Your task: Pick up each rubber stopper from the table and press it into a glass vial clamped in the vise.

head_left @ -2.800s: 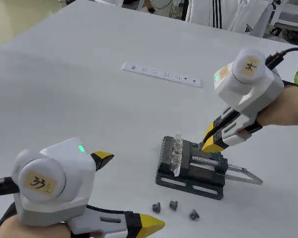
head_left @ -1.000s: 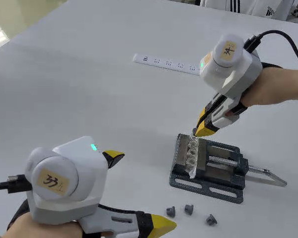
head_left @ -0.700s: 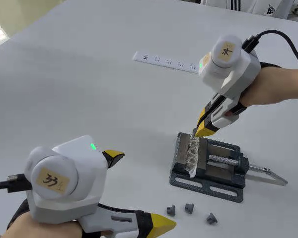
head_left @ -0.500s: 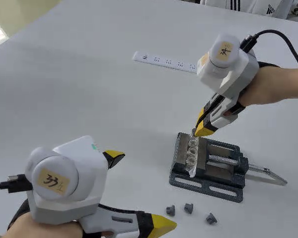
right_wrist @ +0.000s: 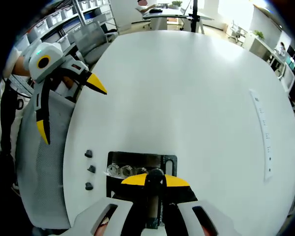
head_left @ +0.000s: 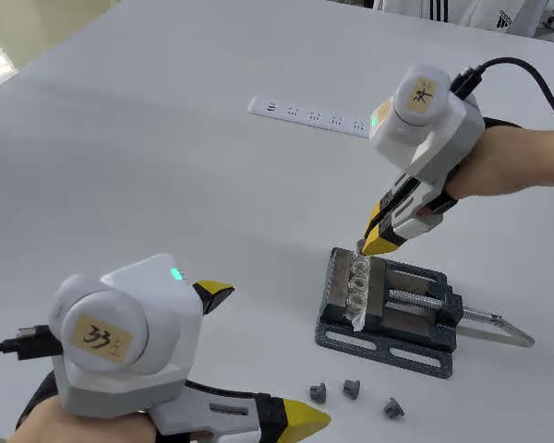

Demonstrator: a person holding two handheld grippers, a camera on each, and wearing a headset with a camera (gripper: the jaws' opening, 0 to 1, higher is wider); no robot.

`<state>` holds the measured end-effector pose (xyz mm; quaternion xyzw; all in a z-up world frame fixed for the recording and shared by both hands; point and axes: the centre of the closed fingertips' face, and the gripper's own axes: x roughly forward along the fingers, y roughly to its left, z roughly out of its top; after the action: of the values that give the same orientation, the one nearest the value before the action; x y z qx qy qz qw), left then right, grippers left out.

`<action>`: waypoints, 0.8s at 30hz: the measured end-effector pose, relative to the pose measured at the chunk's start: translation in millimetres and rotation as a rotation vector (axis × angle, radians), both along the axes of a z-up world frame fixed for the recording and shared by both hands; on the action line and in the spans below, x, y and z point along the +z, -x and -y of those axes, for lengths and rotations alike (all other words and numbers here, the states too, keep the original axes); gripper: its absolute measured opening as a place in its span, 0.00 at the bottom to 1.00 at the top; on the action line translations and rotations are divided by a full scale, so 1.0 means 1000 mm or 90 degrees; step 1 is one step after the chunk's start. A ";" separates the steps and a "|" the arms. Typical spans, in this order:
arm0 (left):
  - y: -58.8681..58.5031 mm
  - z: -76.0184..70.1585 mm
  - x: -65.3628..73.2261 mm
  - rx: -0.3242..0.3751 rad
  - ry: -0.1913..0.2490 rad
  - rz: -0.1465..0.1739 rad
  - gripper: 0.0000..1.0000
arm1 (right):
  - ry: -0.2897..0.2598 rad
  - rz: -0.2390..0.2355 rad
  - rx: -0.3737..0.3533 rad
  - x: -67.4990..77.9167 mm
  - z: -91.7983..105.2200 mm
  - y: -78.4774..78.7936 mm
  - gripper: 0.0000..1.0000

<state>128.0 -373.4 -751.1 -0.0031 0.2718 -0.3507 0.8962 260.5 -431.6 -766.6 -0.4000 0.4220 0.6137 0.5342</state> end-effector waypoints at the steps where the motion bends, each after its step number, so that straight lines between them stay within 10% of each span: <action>1: 0.000 0.000 0.000 -0.001 0.000 0.000 0.96 | 0.001 0.000 0.001 0.000 0.000 0.000 0.06; 24: -0.002 0.003 0.001 -0.001 0.005 0.002 0.96 | 0.022 0.013 0.012 -0.002 0.001 0.000 0.04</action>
<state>129.8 -376.1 -750.0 -0.0058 0.2692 -0.3522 0.8964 260.2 -432.4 -769.0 -0.4194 0.4236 0.6070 0.5255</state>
